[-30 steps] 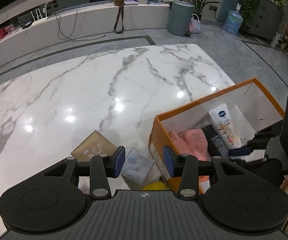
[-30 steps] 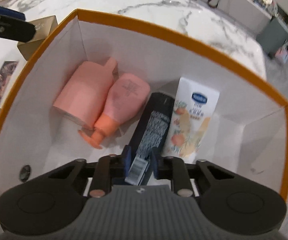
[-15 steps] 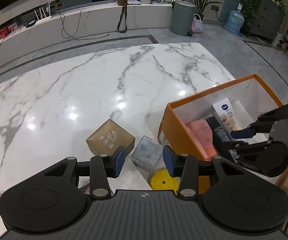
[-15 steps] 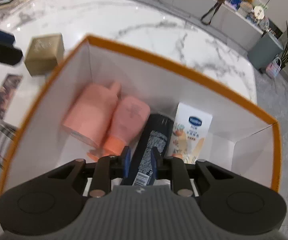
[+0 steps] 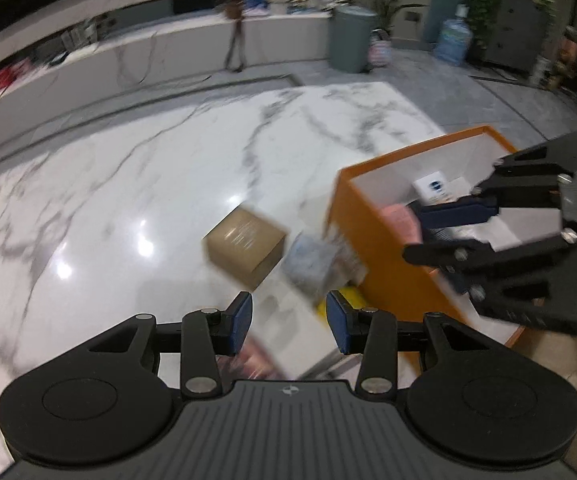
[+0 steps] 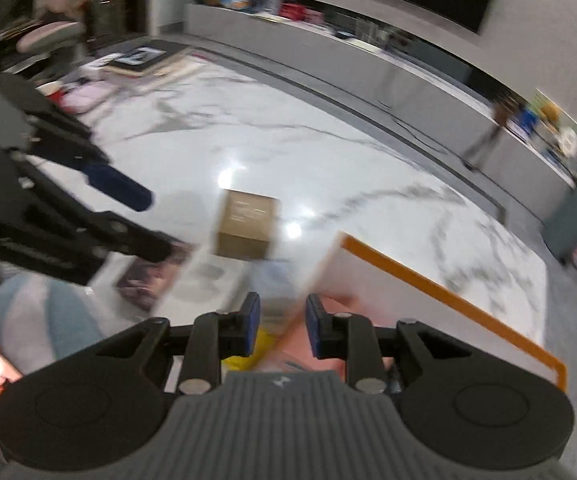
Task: Organize rigid objects
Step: 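Withdraw both tools from the box toward the remaining table items, then move the left tool to the anime card box while the right tool approaches the plaid case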
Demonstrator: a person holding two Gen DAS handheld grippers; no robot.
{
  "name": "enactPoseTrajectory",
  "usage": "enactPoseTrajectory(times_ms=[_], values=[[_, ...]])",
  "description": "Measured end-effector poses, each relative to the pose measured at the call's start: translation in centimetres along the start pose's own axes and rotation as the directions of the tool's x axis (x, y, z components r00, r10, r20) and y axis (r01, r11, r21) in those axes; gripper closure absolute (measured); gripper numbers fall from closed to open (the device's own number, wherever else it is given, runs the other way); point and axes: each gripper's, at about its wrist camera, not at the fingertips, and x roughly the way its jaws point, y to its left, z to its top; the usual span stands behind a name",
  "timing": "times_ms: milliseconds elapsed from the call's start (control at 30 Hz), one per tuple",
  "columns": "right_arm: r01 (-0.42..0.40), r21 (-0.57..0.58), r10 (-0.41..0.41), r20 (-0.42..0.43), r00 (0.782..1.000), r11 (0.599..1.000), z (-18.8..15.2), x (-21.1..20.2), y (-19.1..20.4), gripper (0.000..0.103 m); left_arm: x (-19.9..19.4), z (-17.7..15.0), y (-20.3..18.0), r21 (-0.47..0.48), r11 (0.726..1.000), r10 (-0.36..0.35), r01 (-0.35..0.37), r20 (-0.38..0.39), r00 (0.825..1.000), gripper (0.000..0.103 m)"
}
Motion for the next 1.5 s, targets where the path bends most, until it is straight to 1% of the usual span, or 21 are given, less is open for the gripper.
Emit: enactPoseTrajectory(times_ms=[67, 133, 200, 267, 467, 533, 667, 767, 833, 1033, 1133, 1267, 1367, 1433, 1467, 1500], values=[[-0.035, -0.041, 0.035, -0.002, 0.999, 0.999, 0.2, 0.4, 1.7, 0.077, -0.1, -0.8, 0.7, -0.03, 1.0, 0.007, -0.008, -0.019, 1.0, 0.054], [-0.068, -0.084, 0.067, -0.017, 0.998, 0.994, 0.0, 1.2, 3.4, 0.076, -0.3, -2.0, 1.1, -0.039, 0.999, 0.009, -0.01, -0.026, 1.0, 0.054], [-0.111, -0.11, 0.105, -0.055, 0.993, 0.988, -0.4, 2.4, 4.9, 0.075, -0.2, -3.3, 1.4, -0.048, 0.999, 0.007, -0.008, -0.037, 0.999, 0.054], [-0.139, -0.136, 0.125, -0.103, 0.987, 0.981, -1.0, 3.7, 6.3, 0.073, 0.2, -4.6, 1.6, -0.061, 0.998, 0.0, -0.003, -0.053, 0.999, 0.054], [-0.149, -0.184, 0.113, -0.195, 0.974, 0.971, -3.5, 6.5, 9.1, 0.064, 2.1, -7.5, 2.0, -0.076, 0.997, 0.027, -0.034, -0.085, 0.996, 0.054], [-0.15, -0.205, 0.106, -0.212, 0.972, 0.967, -3.9, 7.1, 10.0, 0.054, 2.6, -8.1, 2.1, -0.073, 0.997, 0.019, -0.026, -0.099, 0.995, 0.054], [-0.152, -0.258, 0.086, -0.25, 0.964, 0.954, -4.4, 8.4, 11.1, 0.051, 3.2, -9.2, 2.3, -0.059, 0.998, 0.028, -0.035, -0.118, 0.993, 0.054], [-0.157, -0.27, 0.082, -0.27, 0.959, 0.95, -4.4, 9.0, 11.4, 0.047, 3.4, -9.6, 2.5, -0.065, 0.998, 0.015, -0.023, -0.129, 0.992, 0.054], [-0.153, -0.28, 0.074, -0.274, 0.959, 0.948, -4.4, 9.2, 11.4, 0.041, 3.5, -9.6, 2.6, -0.071, 0.997, 0.012, -0.021, -0.133, 0.991, 0.054], [-0.127, -0.314, 0.039, -0.27, 0.962, 0.941, -4.8, 9.9, 11.9, 0.03, 3.8, -9.6, 3.0, -0.083, 0.996, 0.017, -0.029, -0.146, 0.989, 0.054], [-0.117, -0.319, 0.031, -0.263, 0.964, 0.94, -5.0, 10.1, 12.0, 0.026, 3.9, -9.6, 2.9, -0.08, 0.996, 0.02, -0.032, -0.149, 0.989, 0.054], [-0.116, -0.333, 0.031, -0.251, 0.967, 0.936, -5.3, 10.2, 12.0, 0.027, 3.9, -9.6, 2.8, -0.078, 0.996, 0.027, -0.039, -0.153, 0.988, 0.054], [-0.134, -0.34, 0.053, -0.237, 0.97, 0.931, -5.3, 9.7, 12.0, 0.037, 3.9, -9.5, 2.9, -0.085, 0.995, 0.03, -0.043, -0.15, 0.988, 0.054], [-0.143, -0.352, 0.061, -0.235, 0.97, 0.925, -5.2, 9.4, 12.2, 0.047, 3.8, -9.5, 2.9, -0.089, 0.995, 0.032, -0.045, -0.148, 0.988, 0.054], [-0.147, -0.358, 0.064, -0.233, 0.97, 0.922, -5.1, 9.2, 12.4, 0.049, 3.8, -9.5, 3.0, -0.093, 0.995, 0.032, -0.046, -0.147, 0.989, 0.054], [-0.149, -0.364, 0.066, -0.232, 0.971, 0.919, -5.0, 9.1, 12.5, 0.054, 3.8, -9.5, 3.0, -0.095, 0.994, 0.033, -0.047, -0.147, 0.989, 0.054]])
